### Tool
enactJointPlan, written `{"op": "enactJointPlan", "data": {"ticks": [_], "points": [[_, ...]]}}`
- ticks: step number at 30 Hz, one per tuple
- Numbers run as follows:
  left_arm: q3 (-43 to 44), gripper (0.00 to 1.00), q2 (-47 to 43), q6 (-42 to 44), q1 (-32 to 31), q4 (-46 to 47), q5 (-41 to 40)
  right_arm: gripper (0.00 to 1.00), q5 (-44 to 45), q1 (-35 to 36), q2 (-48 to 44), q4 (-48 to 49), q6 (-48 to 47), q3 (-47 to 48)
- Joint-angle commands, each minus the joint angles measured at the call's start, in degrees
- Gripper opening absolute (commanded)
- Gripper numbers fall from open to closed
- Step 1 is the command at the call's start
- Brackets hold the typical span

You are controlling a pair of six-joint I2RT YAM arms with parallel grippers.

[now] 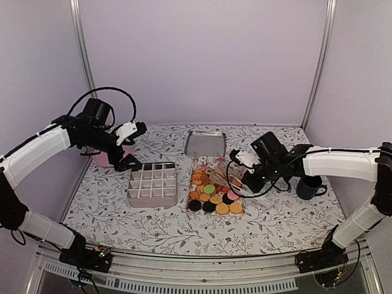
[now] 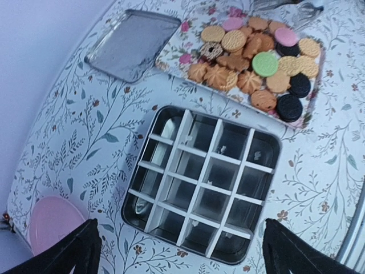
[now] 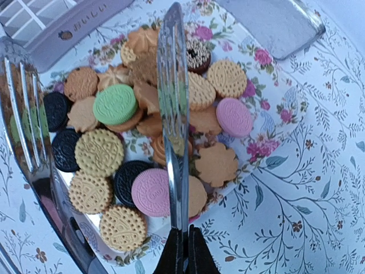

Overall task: Pack the cookies
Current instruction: Pick up the clamp from the plate, then pass from the right arm to the left

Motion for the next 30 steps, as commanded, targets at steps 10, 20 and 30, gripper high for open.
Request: {"op": "enactJointPlan", "data": {"ticks": [10,20,30], "points": [[3.07,0.93,-7.22,2.91,-13.28,-6.31,15.36,0.00,2.54,12.68,8.64,4.42,2.57,18.35],[-3.22,0.74,-10.20,3.36,-19.40,-0.81,10.49,0.00,3.05,17.41,16.46,3.74,1.33,28.45],[-6.07,0.60,-11.48,3.29,-20.17,2.65,6.44,0.00,4.32,20.23,20.83,0.89,-1.00,35.02]]}}
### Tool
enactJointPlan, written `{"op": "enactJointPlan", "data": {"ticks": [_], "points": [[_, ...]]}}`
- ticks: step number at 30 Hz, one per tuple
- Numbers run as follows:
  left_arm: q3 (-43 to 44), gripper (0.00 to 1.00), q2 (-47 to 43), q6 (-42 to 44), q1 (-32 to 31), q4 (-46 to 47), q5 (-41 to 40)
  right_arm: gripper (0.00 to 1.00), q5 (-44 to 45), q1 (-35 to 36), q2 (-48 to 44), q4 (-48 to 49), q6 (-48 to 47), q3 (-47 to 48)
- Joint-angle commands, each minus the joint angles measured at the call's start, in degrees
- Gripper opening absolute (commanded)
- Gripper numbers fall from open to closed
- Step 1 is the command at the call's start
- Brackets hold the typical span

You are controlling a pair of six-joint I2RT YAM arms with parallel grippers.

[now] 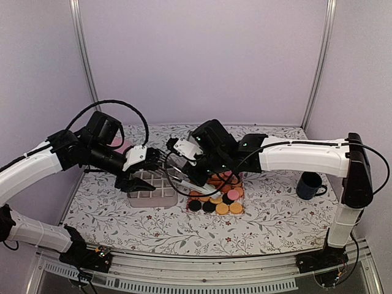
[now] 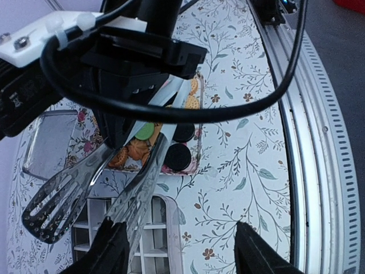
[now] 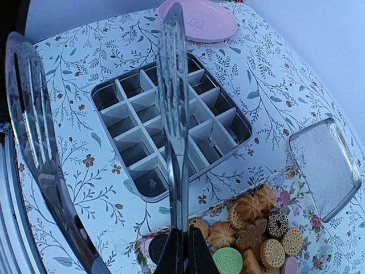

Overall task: Pack the cookies
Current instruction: Pass from the right arm to the left

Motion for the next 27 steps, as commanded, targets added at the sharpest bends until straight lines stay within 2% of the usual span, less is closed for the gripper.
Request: {"op": "enactJointPlan", "data": {"ticks": [1,3,7,12,18,22,27], "points": [[-0.77,0.58,-1.50,0.54,-0.68,3.56,-3.03,0.00,1.30,1.81,2.11,-1.38,-1.73,3.49],[-0.61,0.57,-2.23,0.28,-0.70,4.72,-3.77,0.00,1.72,2.13,2.74,-2.11,-2.27,3.88],[0.41,0.61,-3.70,1.18,-0.87,3.39,-3.17,0.00,2.12,2.18,3.01,-2.65,-2.14,2.84],[0.44,0.74,-4.87,1.00,-1.08,0.65,-3.27,0.00,1.52,2.24,2.42,-2.52,-1.50,1.33],[-0.50,0.83,-2.13,1.77,-1.56,-1.95,-5.00,0.00,1.57,2.70,1.97,-2.72,-1.93,3.59],[-0.02,0.80,0.02,2.93,-1.76,-3.11,-6.14,0.00,1.48,3.03,2.19,-2.91,-2.08,4.79],[-0.83,0.67,0.12,4.01,-1.86,-3.29,-5.94,0.00,1.82,3.35,2.85,-2.96,-2.21,5.36]]}}
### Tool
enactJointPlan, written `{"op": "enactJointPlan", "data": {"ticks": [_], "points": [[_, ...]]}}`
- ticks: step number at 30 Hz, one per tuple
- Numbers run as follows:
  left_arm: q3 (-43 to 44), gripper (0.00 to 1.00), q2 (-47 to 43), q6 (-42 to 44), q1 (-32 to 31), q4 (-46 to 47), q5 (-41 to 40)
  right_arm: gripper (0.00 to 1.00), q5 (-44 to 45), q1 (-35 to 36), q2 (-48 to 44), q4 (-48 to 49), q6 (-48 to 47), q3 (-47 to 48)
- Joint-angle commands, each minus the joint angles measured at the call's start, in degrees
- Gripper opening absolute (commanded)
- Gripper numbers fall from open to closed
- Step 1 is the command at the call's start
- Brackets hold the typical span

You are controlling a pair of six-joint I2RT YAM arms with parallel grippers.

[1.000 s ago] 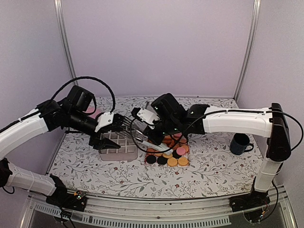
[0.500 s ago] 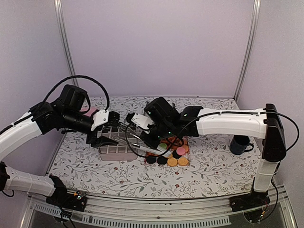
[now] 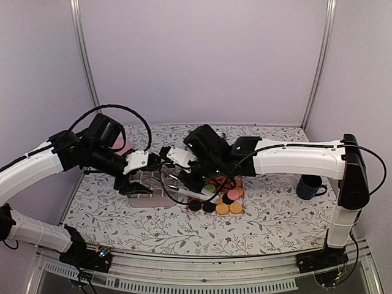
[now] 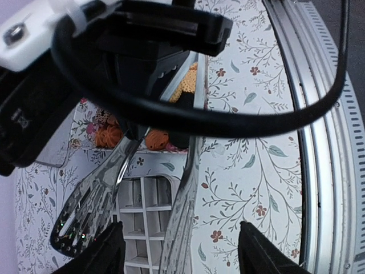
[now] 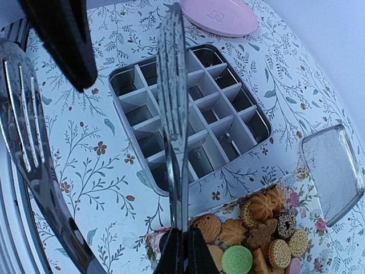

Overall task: Pack the cookies
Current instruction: Pass from the right arm to the left

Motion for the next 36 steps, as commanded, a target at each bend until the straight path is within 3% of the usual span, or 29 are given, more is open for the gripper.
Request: {"op": "enactJointPlan", "data": {"ticks": [1,4,7,8,10,12,16,18,19,24,29,36], "points": [[-0.65,0.63,-0.08,1.32,-1.07,-0.99,0.08,0.00,0.32,0.67,0.57,0.85,-0.13,2.46],[-0.79,0.48,0.18,1.17,-1.08,-0.69,0.56,0.00,0.39,0.94,0.88,0.93,-0.31,3.15],[-1.18,0.23,-0.09,0.44,-1.07,0.67,0.78,0.00,0.52,1.13,1.00,1.49,-0.53,3.61],[-1.39,0.10,-0.27,0.01,-1.08,1.18,0.82,0.00,0.45,1.19,0.93,1.76,-0.64,3.67],[-1.80,0.00,-0.57,-0.68,-1.08,2.29,0.95,0.00,0.26,1.39,0.55,2.51,-0.45,3.72],[-2.26,0.00,-0.88,-1.40,-1.04,3.00,1.43,0.01,-0.55,1.37,-0.09,3.35,-0.10,3.51],[-3.41,0.00,-1.92,-3.52,-0.86,4.70,3.24,0.34,-1.64,1.43,-3.38,7.08,0.69,0.61],[-3.42,0.00,-2.26,-5.14,-0.55,5.93,4.39,0.62,-2.28,1.15,-6.66,10.37,1.45,-2.56],[-3.28,0.00,-2.27,-5.97,-0.10,6.33,5.32,0.71,-2.99,0.75,-8.21,11.73,1.84,-3.80],[-3.16,0.00,-3.21,-13.18,5.86,11.59,13.69,1.00,-11.57,-5.52,-18.23,18.88,7.34,-11.84],[-5.73,0.00,-6.32,-24.10,13.31,23.11,24.44,0.99,-21.30,-14.11,-30.95,30.25,16.05,-24.48],[-11.06,0.00,-10.17,-44.12,14.40,41.86,31.53,0.99,-30.50,-20.22,-39.64,41.65,23.28,-35.91]]}}
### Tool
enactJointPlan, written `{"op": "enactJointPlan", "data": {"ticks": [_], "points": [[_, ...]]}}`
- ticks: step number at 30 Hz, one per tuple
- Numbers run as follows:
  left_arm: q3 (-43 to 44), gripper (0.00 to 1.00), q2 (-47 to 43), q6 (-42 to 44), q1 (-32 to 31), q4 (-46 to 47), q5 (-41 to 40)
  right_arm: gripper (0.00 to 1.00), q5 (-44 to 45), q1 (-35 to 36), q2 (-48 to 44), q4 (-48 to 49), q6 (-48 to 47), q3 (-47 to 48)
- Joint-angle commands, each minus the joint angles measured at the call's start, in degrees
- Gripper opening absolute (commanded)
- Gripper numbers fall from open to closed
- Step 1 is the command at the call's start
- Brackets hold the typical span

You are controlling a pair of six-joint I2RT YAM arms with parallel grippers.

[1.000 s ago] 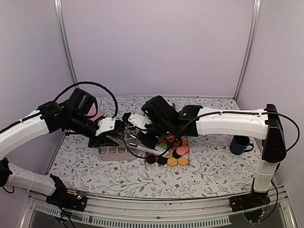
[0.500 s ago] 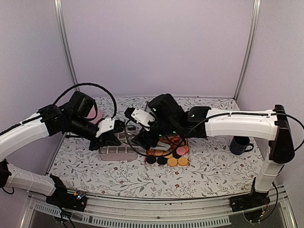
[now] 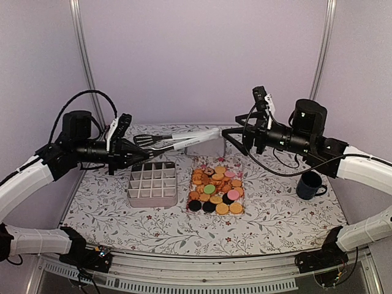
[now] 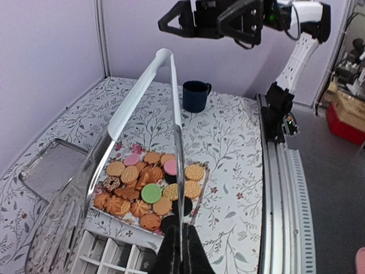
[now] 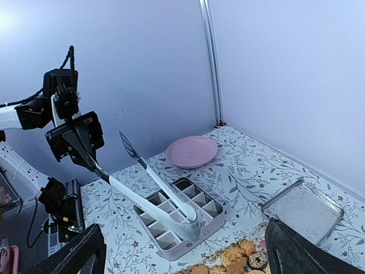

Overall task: Pack the cookies
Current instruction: Pass from the right arm to the left, then pass from the left arm to the right

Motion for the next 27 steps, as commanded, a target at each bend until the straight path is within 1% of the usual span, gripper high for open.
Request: {"op": "enactJointPlan", "data": {"ticks": [1,3,5,10,15,18,22,27], "points": [[-1.98,0.00,-1.63,-17.51,0.42,17.74,8.60,0.99,-10.73,-1.53,-1.60,10.15,7.12,-4.47],[-3.61,0.00,-1.49,-23.38,0.42,23.39,9.90,0.99,-13.54,-2.27,-1.02,12.41,8.16,-5.00],[-4.14,0.00,-0.94,-26.59,0.34,26.20,9.95,0.99,-15.65,-2.68,-0.19,14.91,9.19,-5.35],[-3.76,0.00,-0.31,-29.11,0.33,27.30,10.15,0.99,-20.54,-2.72,2.61,25.66,13.08,-6.86],[-4.40,0.00,0.06,-30.82,0.11,29.61,9.71,0.99,-22.53,-2.51,9.55,36.86,19.36,-6.55],[-4.76,0.00,0.31,-31.58,-0.02,30.38,9.75,0.99,-20.52,-0.70,13.21,42.29,21.23,-5.75],[-4.89,0.00,0.55,-32.25,-0.11,31.58,10.62,0.99,-14.97,2.16,17.13,42.72,18.89,-2.29],[-4.99,0.00,0.67,-32.84,-0.07,32.41,11.65,0.99,-11.19,4.01,21.22,44.71,17.81,0.86]]}}
